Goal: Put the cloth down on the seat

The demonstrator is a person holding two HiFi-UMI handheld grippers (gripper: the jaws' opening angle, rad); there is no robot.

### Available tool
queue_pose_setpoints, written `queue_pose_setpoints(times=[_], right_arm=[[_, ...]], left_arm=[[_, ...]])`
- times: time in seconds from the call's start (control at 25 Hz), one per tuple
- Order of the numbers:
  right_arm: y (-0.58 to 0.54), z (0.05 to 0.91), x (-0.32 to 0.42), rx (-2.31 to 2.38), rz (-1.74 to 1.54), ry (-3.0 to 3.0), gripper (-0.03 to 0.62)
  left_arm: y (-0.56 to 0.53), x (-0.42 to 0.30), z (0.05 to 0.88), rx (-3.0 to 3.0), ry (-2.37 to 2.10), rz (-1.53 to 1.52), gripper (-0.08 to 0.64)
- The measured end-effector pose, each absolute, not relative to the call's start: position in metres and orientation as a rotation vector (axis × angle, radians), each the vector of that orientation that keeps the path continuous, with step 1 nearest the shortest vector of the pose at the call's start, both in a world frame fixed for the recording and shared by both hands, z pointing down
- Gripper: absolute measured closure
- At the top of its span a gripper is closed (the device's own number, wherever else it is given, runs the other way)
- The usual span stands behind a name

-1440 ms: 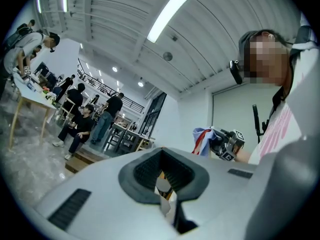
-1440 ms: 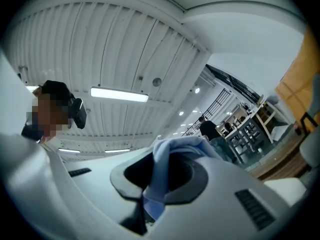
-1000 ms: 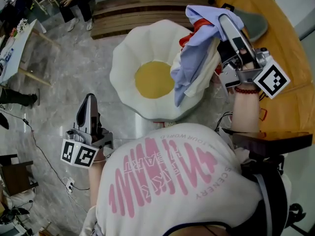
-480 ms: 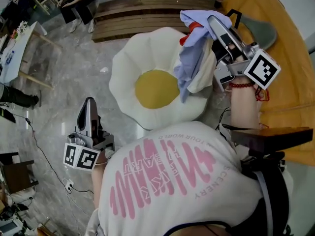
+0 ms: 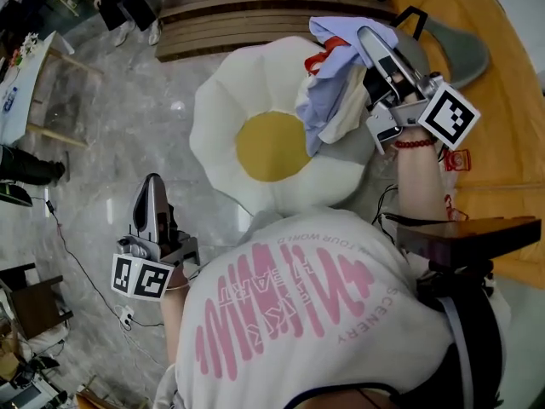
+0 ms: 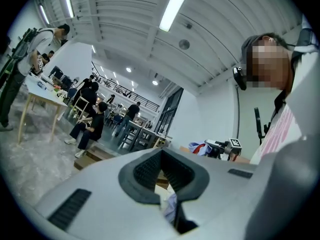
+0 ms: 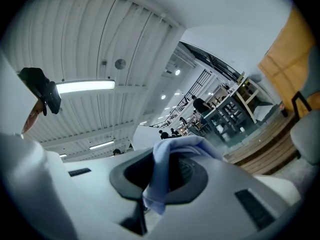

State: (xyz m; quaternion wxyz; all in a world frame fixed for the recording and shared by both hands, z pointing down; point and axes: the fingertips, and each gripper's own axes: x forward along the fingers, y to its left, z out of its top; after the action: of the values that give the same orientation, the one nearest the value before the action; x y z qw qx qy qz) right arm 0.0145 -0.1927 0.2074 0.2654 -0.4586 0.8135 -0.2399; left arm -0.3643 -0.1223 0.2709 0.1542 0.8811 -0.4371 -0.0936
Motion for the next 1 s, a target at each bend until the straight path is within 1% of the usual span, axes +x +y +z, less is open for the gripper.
queue_pose_setpoints(times=[0.32,0.52,0.84,1.0], right_arm=[[-0.207,0.230,0.026,-1.276,-0.707,2.103,0.543],[-0.207,0.232,0.022,-1.321,-0.742,2.080,0.543],[-0.214,0.246,0.029,-1.375,-0.744,2.056,0.542],[-0.217,0.244,0.032,-1.384,-0.715,2.088,0.542]], left_arm=[[-0.146,-0.357,0.270,2.584,-1.167,-0.207,0.551],[-0.150,-0.372,0.264,2.569,-1.145,-0.204,0.551],[-0.138,-0.388,0.281,2.527,-1.204,-0.223,0.551],[-0.125,-0.399,0.273,2.507,-1.277,-0.265,0.551]])
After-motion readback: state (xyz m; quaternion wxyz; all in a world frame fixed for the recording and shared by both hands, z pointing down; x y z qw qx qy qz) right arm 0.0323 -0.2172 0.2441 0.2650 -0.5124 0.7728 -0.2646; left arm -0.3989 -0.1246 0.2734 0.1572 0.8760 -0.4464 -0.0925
